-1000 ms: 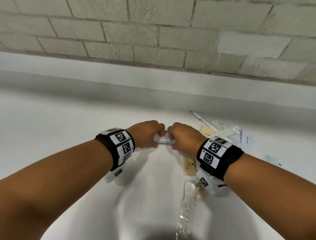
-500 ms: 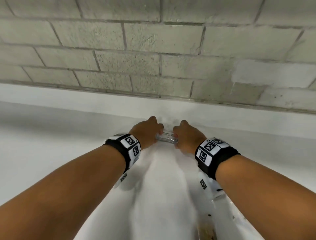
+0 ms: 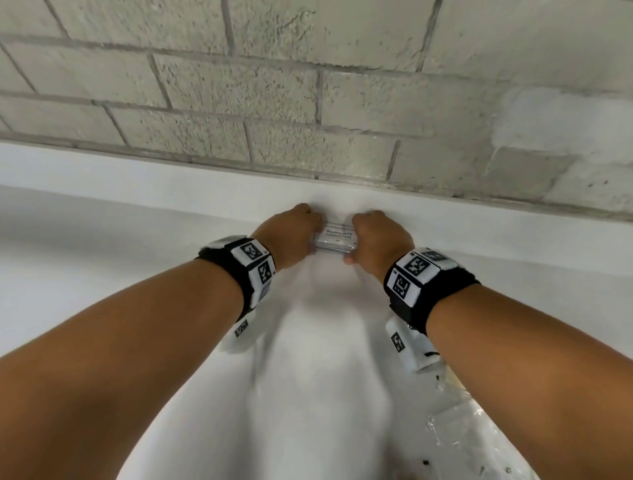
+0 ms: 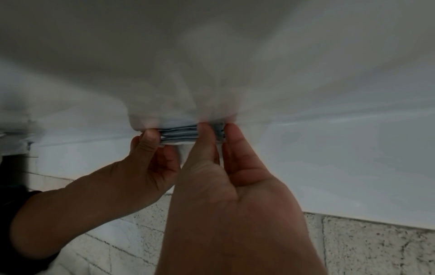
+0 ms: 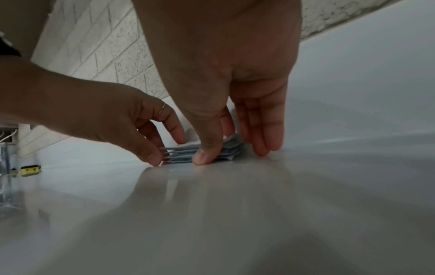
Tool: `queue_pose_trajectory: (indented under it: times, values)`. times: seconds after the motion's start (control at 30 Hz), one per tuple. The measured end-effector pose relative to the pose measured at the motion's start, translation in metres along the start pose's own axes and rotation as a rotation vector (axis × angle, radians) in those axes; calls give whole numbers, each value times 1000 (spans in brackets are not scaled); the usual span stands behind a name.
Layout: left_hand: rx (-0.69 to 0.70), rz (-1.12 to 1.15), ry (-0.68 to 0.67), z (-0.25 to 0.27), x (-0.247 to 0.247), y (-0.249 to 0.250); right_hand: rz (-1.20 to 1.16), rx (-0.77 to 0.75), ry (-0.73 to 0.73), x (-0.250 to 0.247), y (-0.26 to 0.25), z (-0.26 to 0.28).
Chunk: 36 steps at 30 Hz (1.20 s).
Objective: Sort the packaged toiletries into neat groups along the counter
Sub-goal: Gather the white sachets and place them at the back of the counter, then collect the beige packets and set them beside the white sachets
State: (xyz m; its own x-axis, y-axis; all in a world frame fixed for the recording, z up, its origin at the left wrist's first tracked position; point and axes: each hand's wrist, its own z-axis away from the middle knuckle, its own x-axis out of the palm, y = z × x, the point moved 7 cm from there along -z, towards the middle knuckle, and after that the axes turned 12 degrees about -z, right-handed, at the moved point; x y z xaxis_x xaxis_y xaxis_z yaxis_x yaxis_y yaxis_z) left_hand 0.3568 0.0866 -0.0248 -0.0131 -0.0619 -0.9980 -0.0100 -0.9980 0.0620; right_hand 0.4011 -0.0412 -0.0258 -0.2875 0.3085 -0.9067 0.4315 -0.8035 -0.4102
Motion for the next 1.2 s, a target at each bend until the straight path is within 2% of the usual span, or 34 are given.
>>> queue_pose_trajectory:
  times: [0.17,0.3,0.4,0.47,0.53,0.6,0.7,0.77,0.83,0.9,0.97,1.03,1.07,1.13,1.2]
  values:
    - [-34,33,19,1,2,2,26,-28,-13,-1,1,1]
    - [-58,64,14,6,-8,2,-86,-47,-74,-15,2,15]
    - [-128,76,121,24,-24,0,-74,23,-136,-43,30,42]
    - [-120,104,204,39,-33,9,11,81,-235,-53,56,70]
    - [-29,92,150,53,-29,38,81,166,-374,-48,82,111]
    - [143,59,7,69,-12,83,105,212,-443,-34,98,152]
    - [412,-14,-153,100,10,160,85,142,-369,-17,101,195]
    - [468,-81,-251,120,22,197,39,89,-377,-11,96,223]
    - [478,-112,-285,138,27,219,-54,47,-417,-10,95,249]
    - [464,-52,-276,158,28,228,-186,40,-444,-14,101,276]
    - [465,-4,-287,177,29,230,-261,53,-371,-26,112,297]
    - [443,15,-316,198,26,234,-229,41,-214,-46,118,320]
    - [396,42,-304,208,21,233,-226,30,-145,-56,118,335]
    - [301,99,-182,220,6,230,-247,18,-106,-66,112,358]
    - [239,65,-93,237,-7,233,-249,48,-242,-56,105,386]
